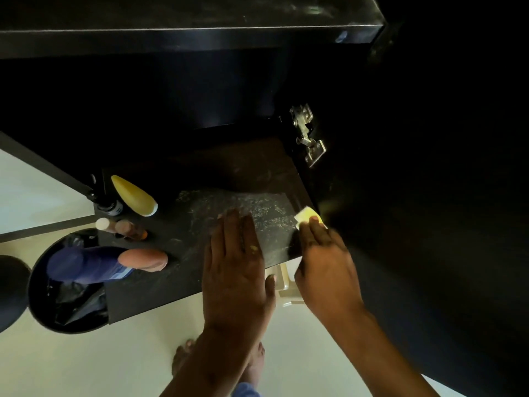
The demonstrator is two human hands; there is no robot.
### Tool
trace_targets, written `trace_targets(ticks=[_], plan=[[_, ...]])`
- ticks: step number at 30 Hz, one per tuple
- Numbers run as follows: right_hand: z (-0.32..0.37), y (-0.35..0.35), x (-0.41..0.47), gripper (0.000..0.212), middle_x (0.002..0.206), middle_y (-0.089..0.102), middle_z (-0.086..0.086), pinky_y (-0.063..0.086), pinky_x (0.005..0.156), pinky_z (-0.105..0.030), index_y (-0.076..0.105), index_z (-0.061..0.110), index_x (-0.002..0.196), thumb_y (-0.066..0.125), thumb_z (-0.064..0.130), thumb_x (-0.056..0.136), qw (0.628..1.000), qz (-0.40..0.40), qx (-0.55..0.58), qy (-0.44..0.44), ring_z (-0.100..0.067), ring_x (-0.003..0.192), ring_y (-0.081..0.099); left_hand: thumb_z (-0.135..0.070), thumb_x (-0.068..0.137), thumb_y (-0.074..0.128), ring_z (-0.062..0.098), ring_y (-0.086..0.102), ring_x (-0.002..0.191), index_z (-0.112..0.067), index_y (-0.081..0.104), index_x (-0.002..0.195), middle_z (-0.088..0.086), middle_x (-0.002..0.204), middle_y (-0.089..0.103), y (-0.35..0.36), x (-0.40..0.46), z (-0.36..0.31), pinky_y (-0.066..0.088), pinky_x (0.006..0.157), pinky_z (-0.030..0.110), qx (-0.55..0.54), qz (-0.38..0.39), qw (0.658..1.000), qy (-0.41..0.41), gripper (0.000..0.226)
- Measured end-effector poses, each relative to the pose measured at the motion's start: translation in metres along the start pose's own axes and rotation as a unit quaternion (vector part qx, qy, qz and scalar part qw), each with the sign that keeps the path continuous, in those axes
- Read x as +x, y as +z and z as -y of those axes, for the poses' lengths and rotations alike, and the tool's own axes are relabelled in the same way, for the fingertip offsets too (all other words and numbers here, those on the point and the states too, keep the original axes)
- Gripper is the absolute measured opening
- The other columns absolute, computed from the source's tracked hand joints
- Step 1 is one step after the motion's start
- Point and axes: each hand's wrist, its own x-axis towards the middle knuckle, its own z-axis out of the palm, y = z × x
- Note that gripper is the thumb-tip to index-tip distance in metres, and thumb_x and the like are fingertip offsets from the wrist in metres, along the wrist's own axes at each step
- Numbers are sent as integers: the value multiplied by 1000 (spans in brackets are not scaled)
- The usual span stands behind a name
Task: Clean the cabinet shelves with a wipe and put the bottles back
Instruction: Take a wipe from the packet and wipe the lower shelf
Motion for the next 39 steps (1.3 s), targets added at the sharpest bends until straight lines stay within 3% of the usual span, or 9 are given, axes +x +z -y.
trace_targets(ticks=[3,7,10,15,21,27,31,35,39], plan=[[17,-2,41,74,155,43,-16,36,117,-40,44,5,149,73,15,82,998,-22,42,-37,-36,142,41,-36,72,85,40,30,151,-4,29,159,20,164,31,2,-21,-1,32,122,52,4,12,1000,1,108],[36,5,58,62,159,39,-13,36,118,-44,42,7,152,61,9,93,993,-29,87,-76,-30,148,32,-28,72,86,43,37,147,-2,39,154,23,159,39,5,-31,5,40,117,54,17,20,999,-22,99],[26,16,18,66,151,50,-8,39,118,-40,54,9,144,69,1,80,989,-19,117,-87,-17,142,41,-30,70,87,43,39,146,-2,40,154,23,158,41,5,-33,6,42,115,54,24,31,998,-39,101],[-1,13,-8,84,128,69,-15,47,101,-38,68,2,126,92,5,45,999,-32,14,-13,-31,117,68,-37,70,85,41,39,145,-3,38,155,21,158,40,6,-36,5,41,116,53,29,34,998,-53,102],[32,10,54,71,166,23,-13,19,126,-36,25,6,158,57,19,96,997,-25,24,-64,-28,154,18,-44,76,79,38,38,146,-5,33,157,19,160,38,5,-36,3,40,117,50,48,37,997,-55,102],[6,18,-38,93,132,66,-18,52,97,-46,67,-1,127,92,14,39,996,29,5,-90,-34,119,66,-40,74,81,39,42,143,-5,41,154,19,157,43,3,-34,5,42,114,52,34,42,997,-55,96],[-2,13,-2,87,130,64,-27,49,102,-46,62,-10,129,88,7,47,998,-36,-52,-23,-39,121,64,-37,74,82,40,45,140,-3,45,150,20,154,47,3,-34,4,44,112,52,28,31,997,-57,91],[36,11,29,72,156,39,-23,23,122,-36,43,-4,148,69,15,83,998,-3,-1,-70,-35,148,35,-38,76,80,38,45,141,-4,44,151,19,154,47,3,-34,5,44,113,51,21,28,997,-65,90],[33,17,-34,84,135,64,-20,42,109,-35,66,-2,128,85,11,47,992,19,21,-121,-33,126,62,-32,77,80,36,43,144,-5,44,151,17,156,45,4,-36,11,43,115,49,2,29,998,-59,87]])
